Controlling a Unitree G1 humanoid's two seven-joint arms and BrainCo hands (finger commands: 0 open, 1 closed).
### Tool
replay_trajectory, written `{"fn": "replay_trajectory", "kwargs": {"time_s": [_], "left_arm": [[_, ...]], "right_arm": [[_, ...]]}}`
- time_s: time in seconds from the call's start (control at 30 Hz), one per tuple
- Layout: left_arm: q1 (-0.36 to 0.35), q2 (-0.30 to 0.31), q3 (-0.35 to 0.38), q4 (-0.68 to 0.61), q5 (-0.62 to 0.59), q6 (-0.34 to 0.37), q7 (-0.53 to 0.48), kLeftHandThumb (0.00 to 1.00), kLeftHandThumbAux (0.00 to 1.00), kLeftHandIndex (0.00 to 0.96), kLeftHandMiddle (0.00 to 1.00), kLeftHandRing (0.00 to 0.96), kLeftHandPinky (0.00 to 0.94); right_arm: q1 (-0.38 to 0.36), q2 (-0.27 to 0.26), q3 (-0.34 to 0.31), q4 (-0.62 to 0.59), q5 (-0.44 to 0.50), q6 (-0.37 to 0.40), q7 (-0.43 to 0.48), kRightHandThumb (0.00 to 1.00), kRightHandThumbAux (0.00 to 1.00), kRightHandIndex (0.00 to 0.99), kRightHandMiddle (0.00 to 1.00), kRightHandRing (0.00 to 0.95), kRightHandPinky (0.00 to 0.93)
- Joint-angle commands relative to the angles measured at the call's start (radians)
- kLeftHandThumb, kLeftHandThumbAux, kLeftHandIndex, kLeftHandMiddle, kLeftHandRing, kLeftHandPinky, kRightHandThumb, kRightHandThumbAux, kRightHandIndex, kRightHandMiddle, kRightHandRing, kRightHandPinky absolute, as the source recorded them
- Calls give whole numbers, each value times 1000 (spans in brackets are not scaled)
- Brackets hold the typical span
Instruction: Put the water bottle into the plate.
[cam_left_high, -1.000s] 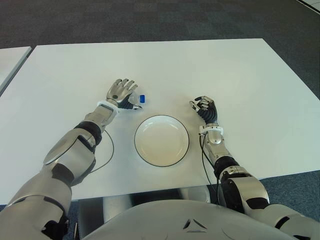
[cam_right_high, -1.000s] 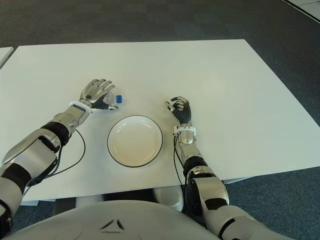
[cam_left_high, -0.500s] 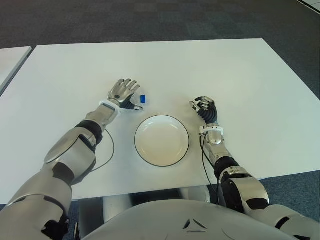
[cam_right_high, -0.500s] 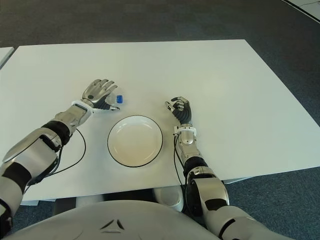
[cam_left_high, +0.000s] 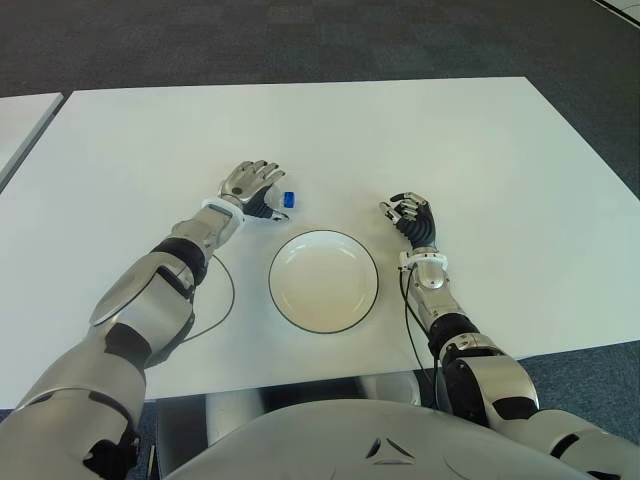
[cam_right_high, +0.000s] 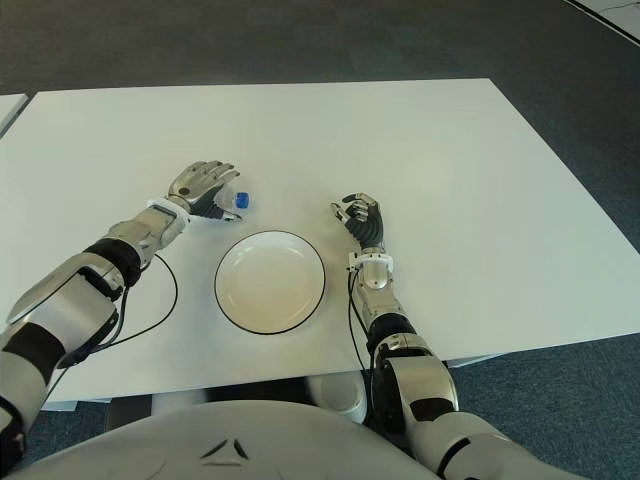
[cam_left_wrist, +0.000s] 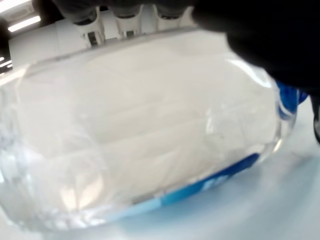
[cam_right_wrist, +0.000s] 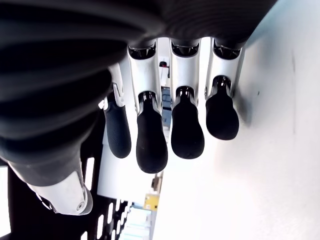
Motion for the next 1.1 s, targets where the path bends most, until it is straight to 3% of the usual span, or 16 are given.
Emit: {"fn": "replay_trajectory", "kwargs": {"time_s": [0.03,0.3,0.57,0.87,1.1], "left_arm": [[32,13,42,-27,-43,-17,-39,693,416,64,73,74,193],[60,58,152,-21,-141,-29,-54,706,442,103,139,152,251],[78,66,201,-5,-182,-20,-61,694,442,68,117,139,223],[90,68,204,96,-176,10,-44,694,447,10,27,46,91],[85,34,145,133,-119,105,-34,664,416,0,1,3,7]], "right_arm": [[36,8,-12,25,16,40,8,708,726,435,700,703,701],[41,3,-14,11,8,41,9,708,728,435,686,686,676],[44,4,-19,-2,13,48,15,707,728,434,686,692,688],[47,6,-35,-8,28,26,47,707,728,434,695,701,696],[49,9,-46,-9,33,25,51,707,728,435,688,694,690]]}}
